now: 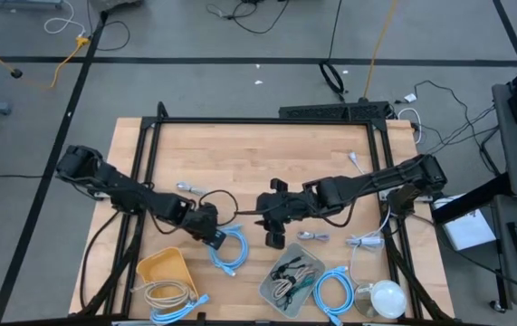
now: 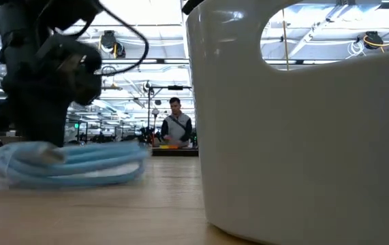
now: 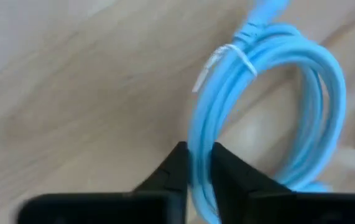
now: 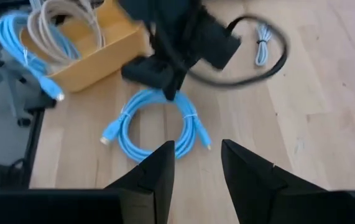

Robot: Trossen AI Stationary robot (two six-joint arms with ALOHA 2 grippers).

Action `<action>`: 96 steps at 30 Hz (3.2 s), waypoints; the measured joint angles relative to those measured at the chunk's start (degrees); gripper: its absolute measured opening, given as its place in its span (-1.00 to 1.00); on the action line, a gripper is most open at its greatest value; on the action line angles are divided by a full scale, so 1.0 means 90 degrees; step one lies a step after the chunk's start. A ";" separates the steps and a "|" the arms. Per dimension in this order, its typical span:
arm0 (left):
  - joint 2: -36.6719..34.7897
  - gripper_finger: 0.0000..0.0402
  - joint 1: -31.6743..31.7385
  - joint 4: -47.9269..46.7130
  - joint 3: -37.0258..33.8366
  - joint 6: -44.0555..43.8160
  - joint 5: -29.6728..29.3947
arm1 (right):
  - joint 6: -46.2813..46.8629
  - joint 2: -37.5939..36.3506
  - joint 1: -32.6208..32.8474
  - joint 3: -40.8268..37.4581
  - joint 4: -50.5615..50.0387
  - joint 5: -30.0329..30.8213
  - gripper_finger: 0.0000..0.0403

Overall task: Sort cables
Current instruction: Put the left blue HDMI cable into the yellow bin

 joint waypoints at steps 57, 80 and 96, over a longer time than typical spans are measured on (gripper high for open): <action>-0.2669 -0.83 -0.0208 -0.2644 0.3032 0.3533 -0.5227 | 0.1475 -0.1577 -0.0497 -0.1522 0.2992 0.0027 -0.37; -0.2246 -0.83 -0.0104 -0.2213 0.3104 0.3784 -0.5151 | 0.1312 -0.1501 -0.0938 -0.1515 0.3171 -0.0191 -0.37; -0.2250 -0.84 -0.0491 -0.2349 0.3104 0.3544 -0.5103 | 0.1510 -0.1659 -0.1034 -0.1523 0.2776 -0.0120 -0.37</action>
